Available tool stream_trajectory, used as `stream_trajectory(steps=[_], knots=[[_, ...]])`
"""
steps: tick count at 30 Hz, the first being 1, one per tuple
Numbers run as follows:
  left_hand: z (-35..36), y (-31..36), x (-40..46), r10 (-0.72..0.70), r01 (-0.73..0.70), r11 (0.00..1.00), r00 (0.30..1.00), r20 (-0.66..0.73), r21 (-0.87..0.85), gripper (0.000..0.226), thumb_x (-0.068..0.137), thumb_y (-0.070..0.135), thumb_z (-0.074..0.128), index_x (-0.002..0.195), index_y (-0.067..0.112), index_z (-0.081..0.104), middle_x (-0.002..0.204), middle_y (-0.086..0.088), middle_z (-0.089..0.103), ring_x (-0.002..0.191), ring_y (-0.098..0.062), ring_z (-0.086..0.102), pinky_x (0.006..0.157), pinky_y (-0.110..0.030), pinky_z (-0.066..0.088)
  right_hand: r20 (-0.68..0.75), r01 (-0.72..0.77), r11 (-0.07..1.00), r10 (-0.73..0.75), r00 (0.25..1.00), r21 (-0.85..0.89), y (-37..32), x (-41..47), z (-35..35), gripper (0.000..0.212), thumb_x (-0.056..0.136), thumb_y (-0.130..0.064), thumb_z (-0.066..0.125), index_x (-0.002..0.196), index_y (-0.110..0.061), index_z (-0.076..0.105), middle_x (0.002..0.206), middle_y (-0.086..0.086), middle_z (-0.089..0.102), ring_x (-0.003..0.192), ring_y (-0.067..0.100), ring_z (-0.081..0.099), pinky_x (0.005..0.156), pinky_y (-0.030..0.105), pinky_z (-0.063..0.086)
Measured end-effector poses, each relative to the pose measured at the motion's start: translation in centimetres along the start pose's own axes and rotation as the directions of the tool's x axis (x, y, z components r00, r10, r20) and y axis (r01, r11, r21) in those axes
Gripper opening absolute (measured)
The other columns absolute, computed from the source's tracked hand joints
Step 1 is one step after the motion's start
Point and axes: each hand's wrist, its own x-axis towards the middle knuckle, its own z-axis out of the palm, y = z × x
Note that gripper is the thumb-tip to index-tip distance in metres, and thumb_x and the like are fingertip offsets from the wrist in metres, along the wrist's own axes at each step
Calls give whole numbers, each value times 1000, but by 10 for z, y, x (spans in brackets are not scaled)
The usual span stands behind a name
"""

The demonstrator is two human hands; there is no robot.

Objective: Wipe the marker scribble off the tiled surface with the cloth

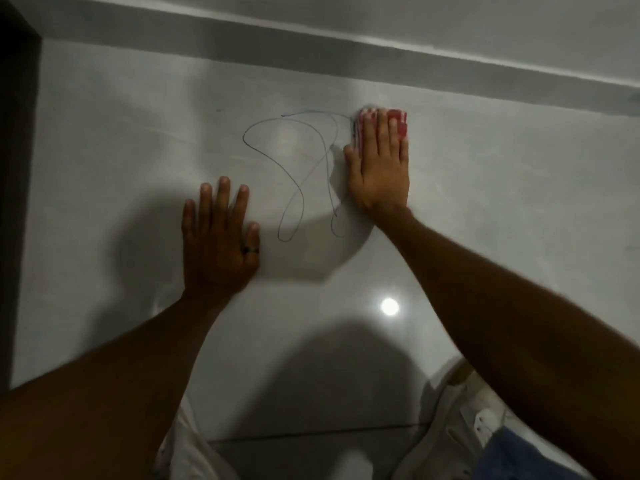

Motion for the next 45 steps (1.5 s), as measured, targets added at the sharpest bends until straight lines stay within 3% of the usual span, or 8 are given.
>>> stream_trajectory(steps=[7,12,19,23,30,36,41,45], knots=[[-7,4,0,-37,37,998,999,17,-52,67,106,41,40,170,22,34,180,-11,25,167,-36,22,135,-57,15,70,107,993,-104,992,-43,0,-178,32,77,109,-61,21,172,-16,10,182,8,6,170,30,4,137,54,13],[-6,2,0,-16,16,999,1000,7,-49,67,107,41,42,170,21,34,180,-12,25,167,-38,22,135,-57,15,-5,268,961,-269,963,-72,8,-76,23,72,111,-53,30,170,-11,24,179,17,20,167,38,16,136,57,19],[-13,4,1,-8,9,1000,999,40,-23,66,110,44,40,170,19,32,179,-15,26,166,-41,23,134,-61,17,19,31,999,-31,999,-23,-29,43,8,81,108,-62,19,171,-14,4,182,12,0,170,32,-3,139,53,4],[-13,5,1,-23,25,998,999,40,-50,67,108,43,40,171,21,31,181,-12,23,168,-37,19,136,-59,13,-10,92,996,-92,996,-20,-37,-29,17,77,110,-58,29,172,-14,14,181,14,10,169,34,5,138,54,11],[-6,2,0,-9,7,999,999,-43,-53,67,106,40,45,170,21,35,179,-13,28,166,-39,25,135,-58,15,60,139,989,-136,989,-48,-35,-197,54,79,109,-66,22,172,-23,2,183,4,1,170,26,-2,139,50,7],[-7,2,2,-25,25,999,1000,-6,-44,68,105,42,43,170,23,33,180,-11,27,167,-37,23,136,-56,13,41,278,958,-276,960,-70,-38,-94,39,78,108,-62,24,172,-17,13,182,9,9,170,28,4,138,53,12],[-11,3,1,-15,16,998,1000,18,-53,67,108,45,43,170,19,33,179,-14,28,166,-40,24,135,-60,18,3,179,984,-179,984,7,-64,27,20,77,108,-60,19,172,-17,12,182,11,9,170,32,4,138,56,10],[-14,4,0,-12,13,999,1000,14,-44,67,109,44,44,171,20,33,179,-14,27,166,-40,24,134,-60,19,36,114,993,-114,993,15,-73,51,15,75,110,-59,22,172,-19,9,182,9,6,170,30,1,139,53,6]])
